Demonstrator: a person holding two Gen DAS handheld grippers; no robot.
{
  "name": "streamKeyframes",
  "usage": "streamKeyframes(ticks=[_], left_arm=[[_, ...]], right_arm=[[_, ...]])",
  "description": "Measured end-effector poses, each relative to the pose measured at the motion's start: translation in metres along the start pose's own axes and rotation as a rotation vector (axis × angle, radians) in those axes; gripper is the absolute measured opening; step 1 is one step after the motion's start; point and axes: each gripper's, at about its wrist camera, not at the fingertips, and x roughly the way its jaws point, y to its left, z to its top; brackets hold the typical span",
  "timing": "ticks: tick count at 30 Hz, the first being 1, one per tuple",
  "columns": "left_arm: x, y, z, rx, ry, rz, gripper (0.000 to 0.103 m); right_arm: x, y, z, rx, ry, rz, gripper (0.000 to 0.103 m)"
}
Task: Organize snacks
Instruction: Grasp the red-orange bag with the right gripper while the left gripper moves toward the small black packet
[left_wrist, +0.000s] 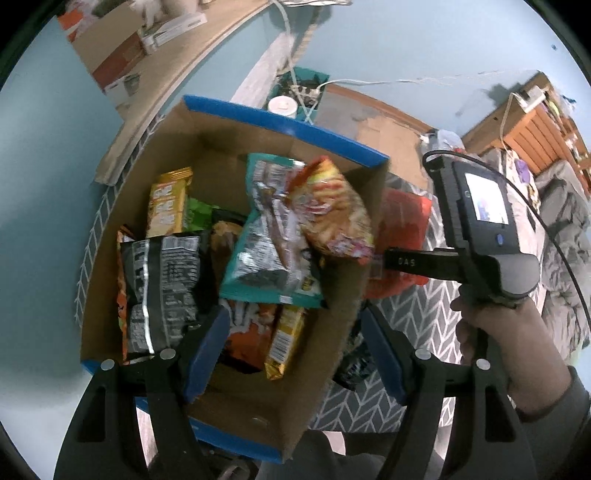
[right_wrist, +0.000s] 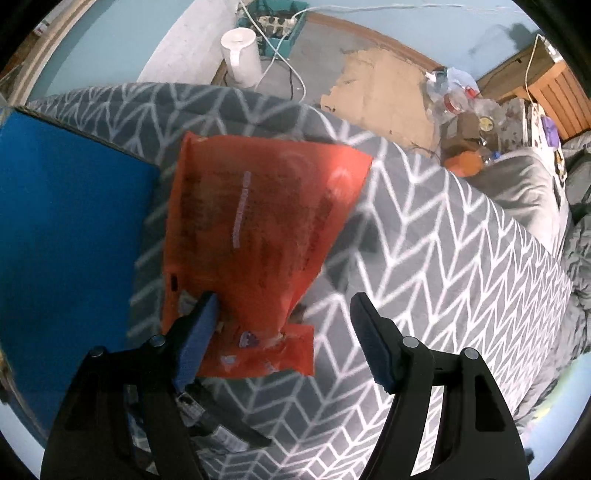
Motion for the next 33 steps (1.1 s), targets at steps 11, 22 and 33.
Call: streamKeyframes(ticks=[11,22,33], left_arm=[[-0.001,-0.049,-0.021,0.145,0.031,-0.057,0.077],[0.025,-0.093,-0.051,0.2,0.156,-0.111,0.082],[0.067,-0.098,-0.068,-0.079,0.238,-0.122,0.082]], right_arm=[[-0.001,-0.036,-0.033,-0.037,0.003,0.023,0.042],[0.0,-0.08,-0.073,-0.014,0.021,-0.007,0.042],[-0.005,-0.129,-0.101,0.08,-0.013,0.122,0.076]])
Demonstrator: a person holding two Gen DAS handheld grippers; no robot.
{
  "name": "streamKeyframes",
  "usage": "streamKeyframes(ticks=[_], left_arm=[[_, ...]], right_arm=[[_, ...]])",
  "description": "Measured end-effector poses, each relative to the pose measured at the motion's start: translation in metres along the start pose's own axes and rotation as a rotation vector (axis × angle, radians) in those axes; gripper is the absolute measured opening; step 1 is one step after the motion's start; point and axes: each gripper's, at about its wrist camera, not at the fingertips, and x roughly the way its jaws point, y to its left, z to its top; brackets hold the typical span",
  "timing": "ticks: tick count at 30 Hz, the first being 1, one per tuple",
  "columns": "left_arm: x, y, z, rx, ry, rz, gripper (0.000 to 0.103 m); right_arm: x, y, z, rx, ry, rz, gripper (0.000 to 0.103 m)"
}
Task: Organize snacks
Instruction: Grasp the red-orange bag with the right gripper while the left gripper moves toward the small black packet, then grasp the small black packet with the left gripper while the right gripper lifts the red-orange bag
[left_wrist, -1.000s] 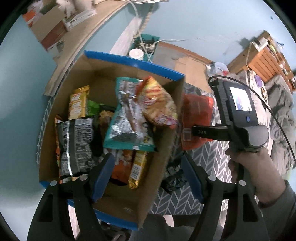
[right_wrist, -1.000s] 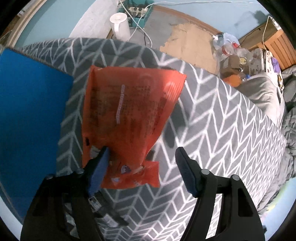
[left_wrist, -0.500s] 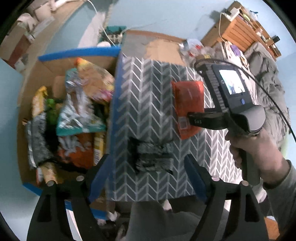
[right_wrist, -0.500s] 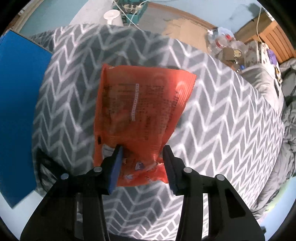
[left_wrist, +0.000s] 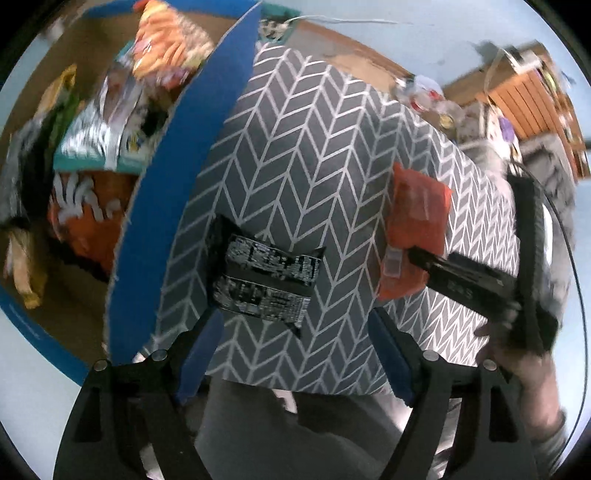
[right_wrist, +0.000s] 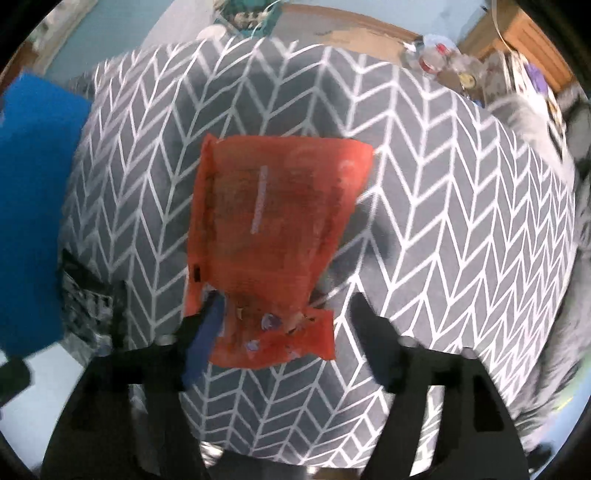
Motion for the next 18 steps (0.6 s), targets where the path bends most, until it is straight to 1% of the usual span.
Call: streamKeyframes(ticks=[2,5,9,12,14,15,16,18], left_arm=[[0.005,0.002,0.0,-0.07,0.008,-0.006,0.082],[0.015,0.008,-0.003,-0.204,0.024,-0.011,0.082],[0.024,0.015,-0.008,-0.341,0.02,-0.013,0.082],[0.033,0.02,-0.011,-0.445,0.022,-0.034,0.082],[0.041,0.025,-0.013,-0.544,0.034,-0.069,0.082],[0.043,0.026,-0.013,-0.577,0.035,-0.082,0.082],[0.046,0.028,-0.014,-0.633,0.035,-0.097,0.082],[0.051,0.033,-0.015,-0.713,0.022,-0.115,0.082]], right_arm=[[-0.003,-0.008,-0.001,0.046,0.008,0.05,0.076],[0.0,-0.016,0.007,0.079,0.031,0.087,0.076],[0.011,-0.019,0.023,0.081,0.053,0.069,0.076],[0.018,-0.017,0.032,0.061,0.063,0.06,0.076],[0.022,-0.011,0.036,0.039,0.069,0.047,0.076],[0.024,-0.008,0.036,0.027,0.073,0.043,0.076],[0.026,-0.007,0.039,0.015,0.076,0.041,0.076],[0.03,-0.003,0.039,-0.005,0.083,0.035,0.076]])
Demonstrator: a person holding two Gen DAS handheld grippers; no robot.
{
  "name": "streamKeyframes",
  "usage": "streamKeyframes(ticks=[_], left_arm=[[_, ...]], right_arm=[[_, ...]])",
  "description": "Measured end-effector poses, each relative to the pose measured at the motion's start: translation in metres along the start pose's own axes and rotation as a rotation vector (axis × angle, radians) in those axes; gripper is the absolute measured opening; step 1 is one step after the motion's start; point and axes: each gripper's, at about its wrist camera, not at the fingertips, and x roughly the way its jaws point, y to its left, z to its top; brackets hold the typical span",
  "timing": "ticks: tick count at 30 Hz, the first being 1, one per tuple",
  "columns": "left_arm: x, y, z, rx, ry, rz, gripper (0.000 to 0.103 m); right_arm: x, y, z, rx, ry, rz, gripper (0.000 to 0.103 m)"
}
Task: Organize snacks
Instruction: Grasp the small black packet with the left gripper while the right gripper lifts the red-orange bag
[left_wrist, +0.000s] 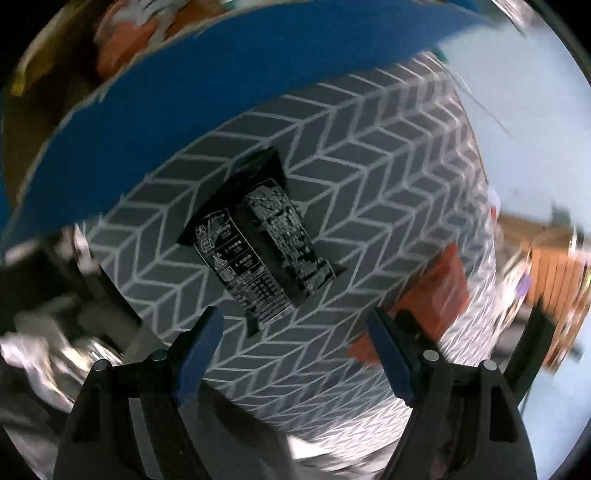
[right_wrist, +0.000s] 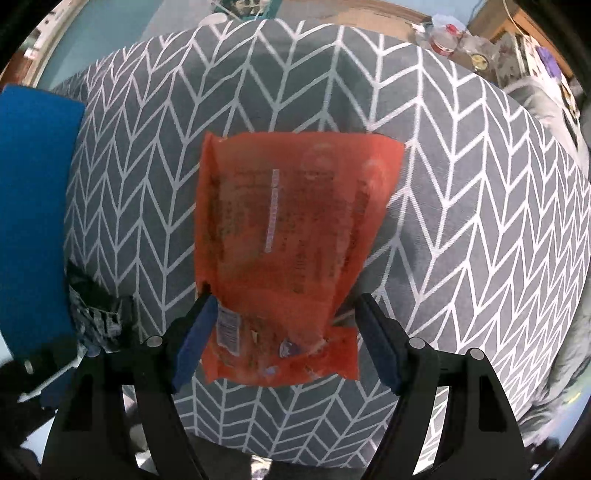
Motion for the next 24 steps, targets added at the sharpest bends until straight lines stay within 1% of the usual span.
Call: streamKeyframes(ticks=[2,5,7,9,12,15,17,18,20,24], left_arm=[[0.003,0.004,0.002,-0.068,-0.025,0.0,0.082],[0.007,0.007,0.007,-0.135,-0.042,0.024,0.083],[0.013,0.01,0.009,-0.157,-0.039,0.039,0.085],[0.018,0.013,0.013,-0.17,-0.03,0.04,0.087],[0.026,0.014,0.015,-0.167,-0.008,0.06,0.087],[0.028,0.016,0.016,-0.15,-0.005,0.079,0.086],[0.027,0.015,0.018,-0.133,-0.004,0.08,0.078],[0.027,0.015,0.019,-0.126,-0.005,0.075,0.078],[0.026,0.016,0.02,-0.107,-0.004,0.06,0.071],[0.026,0.016,0.021,-0.028,0.0,0.059,0.066]], right_arm=[[0.003,0.006,-0.002,-0.02,0.006,-0.006,0.076],[0.008,0.01,-0.007,-0.025,0.016,-0.017,0.077],[0.007,0.006,-0.008,-0.035,0.015,-0.03,0.077],[0.014,0.012,-0.004,-0.037,0.013,-0.045,0.077],[0.015,0.016,-0.001,-0.022,0.018,-0.067,0.077],[0.015,0.018,0.001,-0.011,0.029,-0.089,0.077],[0.015,0.019,0.004,-0.007,0.034,-0.101,0.077],[0.016,0.02,0.005,-0.005,0.036,-0.106,0.077],[0.017,0.026,0.007,0.003,0.04,-0.112,0.077],[0.017,0.026,0.013,0.016,0.048,-0.125,0.077]])
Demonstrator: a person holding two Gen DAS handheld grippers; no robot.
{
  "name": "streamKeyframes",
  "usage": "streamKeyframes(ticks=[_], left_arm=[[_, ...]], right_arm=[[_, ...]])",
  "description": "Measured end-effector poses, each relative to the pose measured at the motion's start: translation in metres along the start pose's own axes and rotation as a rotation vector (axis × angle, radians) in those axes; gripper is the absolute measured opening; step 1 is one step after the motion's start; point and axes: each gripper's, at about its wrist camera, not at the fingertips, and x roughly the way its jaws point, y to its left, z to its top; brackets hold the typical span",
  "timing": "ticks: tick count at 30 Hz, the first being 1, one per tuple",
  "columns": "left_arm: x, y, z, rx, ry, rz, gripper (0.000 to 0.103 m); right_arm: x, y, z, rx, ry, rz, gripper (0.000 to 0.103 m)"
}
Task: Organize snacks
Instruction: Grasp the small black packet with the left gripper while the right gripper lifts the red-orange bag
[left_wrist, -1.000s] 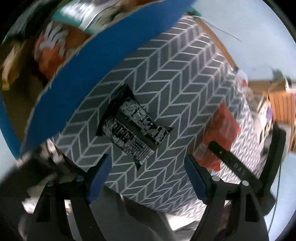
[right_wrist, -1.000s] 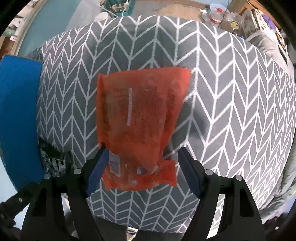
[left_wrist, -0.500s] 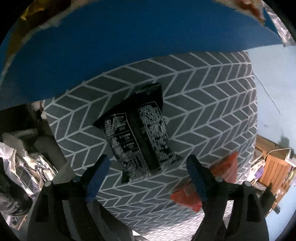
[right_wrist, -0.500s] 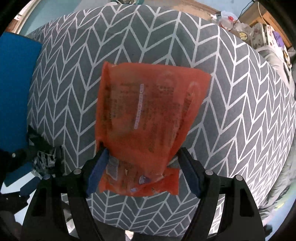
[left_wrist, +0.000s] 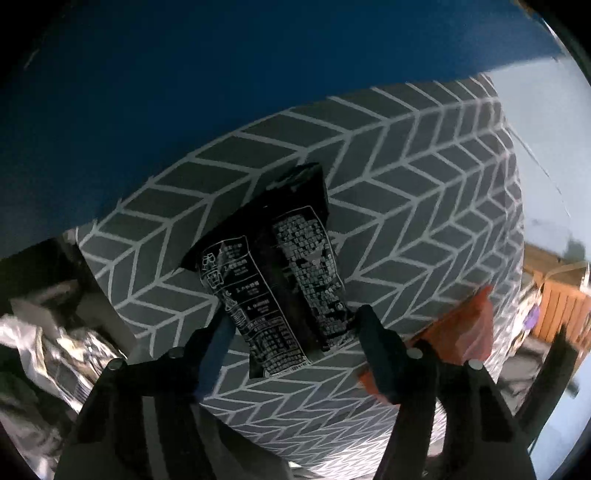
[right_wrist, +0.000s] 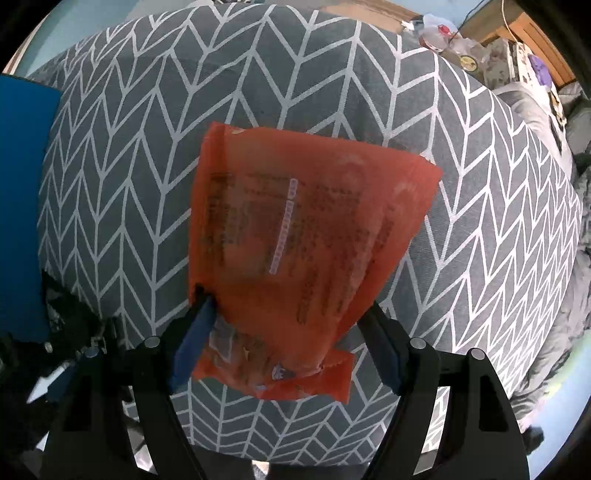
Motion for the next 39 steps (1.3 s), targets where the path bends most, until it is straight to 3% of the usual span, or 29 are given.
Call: streamKeyframes(ticks=[7,11,18,29,39], left_arm=[[0.0,-0.004,-0.001,0.154,0.024,0.015,0.057],[-0.002,-0.005,-0.001,0.235,0.051,0.031,0.056],[0.002,-0.01,-0.011,0.385,0.064,0.086,0.055],[-0.011,-0.034,-0.044,0.653,0.01,0.15,0.054],[-0.048,-0.066,-0.062,0.838,-0.099,0.179,0.053]], right_arm=[[0.004,0.016,0.005,-0.003,-0.032,-0.015,0.077],[-0.002,0.023,-0.013,-0.045,-0.073,-0.007,0.057],[-0.007,0.025,-0.034,-0.085,-0.116,0.037,0.038],[-0.02,0.02,-0.08,-0.14,-0.157,0.062,0.032],[-0.04,0.0,-0.11,-0.138,-0.167,0.098,0.032]])
